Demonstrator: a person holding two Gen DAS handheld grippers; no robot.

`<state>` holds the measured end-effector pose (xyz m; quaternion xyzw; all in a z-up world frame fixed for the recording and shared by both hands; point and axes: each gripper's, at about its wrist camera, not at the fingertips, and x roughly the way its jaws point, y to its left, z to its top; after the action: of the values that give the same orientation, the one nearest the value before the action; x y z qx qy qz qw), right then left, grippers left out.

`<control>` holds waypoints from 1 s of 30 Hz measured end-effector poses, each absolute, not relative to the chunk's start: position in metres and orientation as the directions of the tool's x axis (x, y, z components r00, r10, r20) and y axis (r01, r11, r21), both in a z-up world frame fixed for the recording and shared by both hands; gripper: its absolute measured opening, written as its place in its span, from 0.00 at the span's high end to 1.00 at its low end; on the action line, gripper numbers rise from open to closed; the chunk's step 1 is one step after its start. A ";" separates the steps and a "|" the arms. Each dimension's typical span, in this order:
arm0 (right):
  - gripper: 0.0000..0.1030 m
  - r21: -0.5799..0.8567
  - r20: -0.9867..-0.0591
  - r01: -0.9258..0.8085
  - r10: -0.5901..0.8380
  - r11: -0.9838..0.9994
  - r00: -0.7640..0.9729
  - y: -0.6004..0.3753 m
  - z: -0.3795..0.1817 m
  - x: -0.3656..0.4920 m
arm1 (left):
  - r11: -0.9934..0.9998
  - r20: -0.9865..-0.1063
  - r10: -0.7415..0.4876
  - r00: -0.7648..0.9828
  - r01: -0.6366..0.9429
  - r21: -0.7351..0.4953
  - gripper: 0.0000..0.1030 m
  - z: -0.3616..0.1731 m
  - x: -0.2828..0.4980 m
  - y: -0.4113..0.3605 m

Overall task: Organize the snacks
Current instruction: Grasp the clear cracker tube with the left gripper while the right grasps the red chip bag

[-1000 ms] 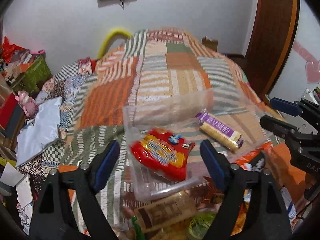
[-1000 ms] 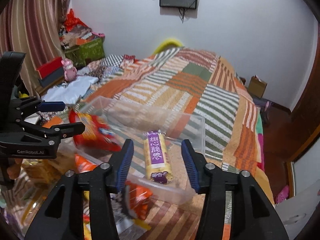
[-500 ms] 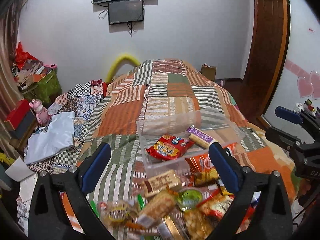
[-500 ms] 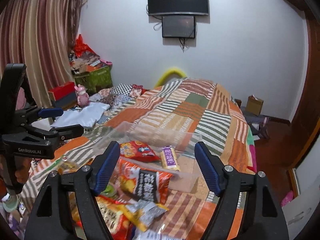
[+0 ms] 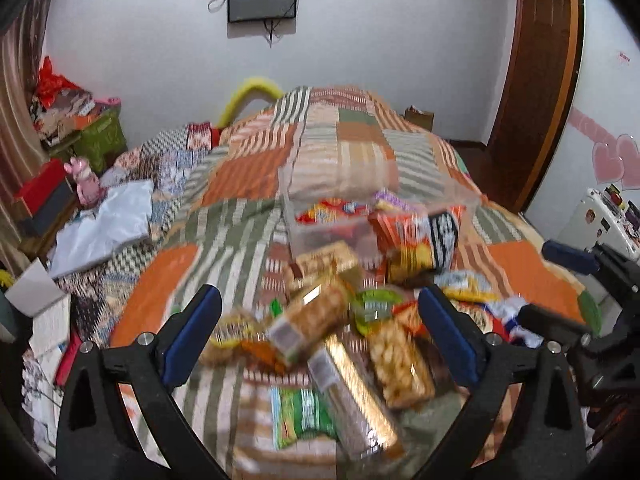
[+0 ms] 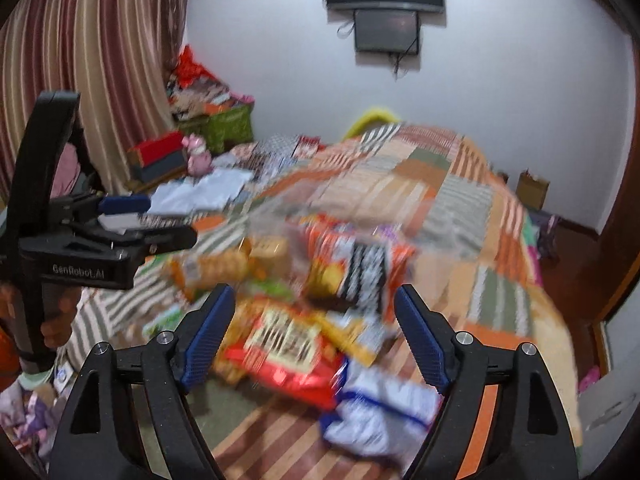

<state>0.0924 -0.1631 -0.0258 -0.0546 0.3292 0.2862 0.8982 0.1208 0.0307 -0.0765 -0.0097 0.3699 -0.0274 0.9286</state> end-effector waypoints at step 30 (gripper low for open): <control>0.57 0.101 -0.740 -0.559 0.437 0.823 0.511 -0.129 -0.091 0.104 | 0.986 -0.794 -0.163 0.586 0.085 -0.140 0.46 -0.152 0.113 0.028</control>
<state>0.1043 -0.1293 -0.0912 -0.0753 0.4023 0.2876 0.8659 0.1130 0.0282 -0.1516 -0.0433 0.4495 -0.0699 0.8895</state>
